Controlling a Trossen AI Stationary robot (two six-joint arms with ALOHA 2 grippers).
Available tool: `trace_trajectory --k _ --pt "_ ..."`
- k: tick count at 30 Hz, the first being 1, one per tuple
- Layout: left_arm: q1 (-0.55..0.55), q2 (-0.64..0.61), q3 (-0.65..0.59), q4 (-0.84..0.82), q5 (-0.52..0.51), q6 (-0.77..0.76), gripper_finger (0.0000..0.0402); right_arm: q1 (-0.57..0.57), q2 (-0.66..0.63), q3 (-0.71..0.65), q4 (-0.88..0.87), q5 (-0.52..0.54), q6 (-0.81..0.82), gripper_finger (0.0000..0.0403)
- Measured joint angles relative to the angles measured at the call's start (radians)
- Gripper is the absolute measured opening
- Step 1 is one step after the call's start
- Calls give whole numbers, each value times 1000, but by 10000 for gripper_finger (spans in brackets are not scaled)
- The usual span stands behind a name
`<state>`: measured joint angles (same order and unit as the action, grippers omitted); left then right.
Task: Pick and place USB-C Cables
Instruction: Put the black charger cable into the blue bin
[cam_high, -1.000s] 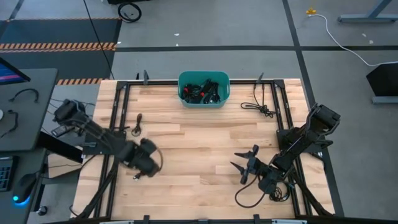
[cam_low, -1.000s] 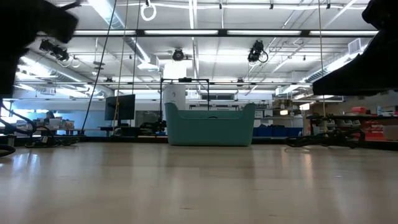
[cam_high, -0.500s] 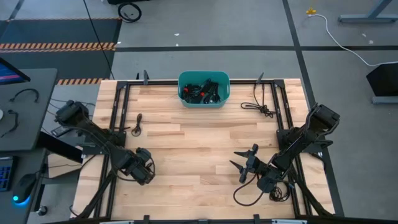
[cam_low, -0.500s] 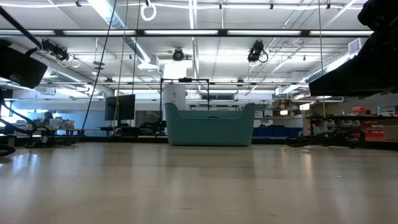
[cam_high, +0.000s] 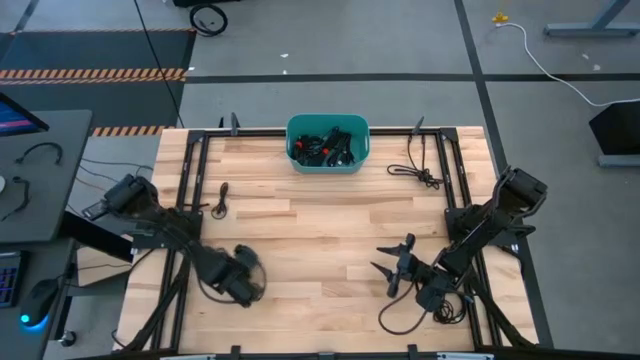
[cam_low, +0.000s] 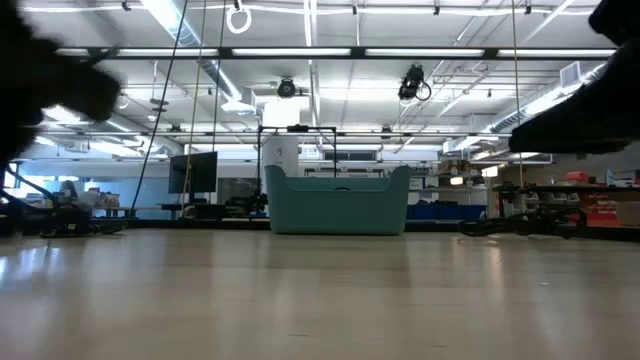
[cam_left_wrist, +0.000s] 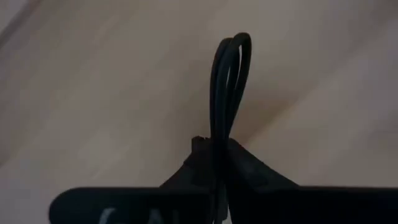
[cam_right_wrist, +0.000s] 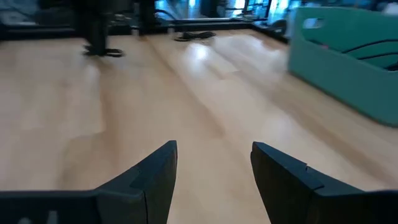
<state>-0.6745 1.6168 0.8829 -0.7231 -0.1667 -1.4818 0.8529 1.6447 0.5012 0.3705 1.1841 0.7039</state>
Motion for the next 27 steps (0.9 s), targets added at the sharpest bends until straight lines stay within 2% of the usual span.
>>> trace_trajectory --k 4,8,12,15,21,27 --pt "92 -2 68 153 -126 162 22 55 0 0 2 18 27 210" --pt "252 -4 164 402 -240 557 20 83 0 0 2 82 28 210" --pt "468 -3 255 600 -216 936 20 79 0 0 0 88 33 210" --pt "642 -4 327 635 -192 1114 20 67 0 0 1 88 50 210" --pt "931 76 373 633 -185 1147 20 54 0 0 1 88 63 210" --pt "1054 220 371 622 -167 1050 37 40 0 0 1 77 65 210"
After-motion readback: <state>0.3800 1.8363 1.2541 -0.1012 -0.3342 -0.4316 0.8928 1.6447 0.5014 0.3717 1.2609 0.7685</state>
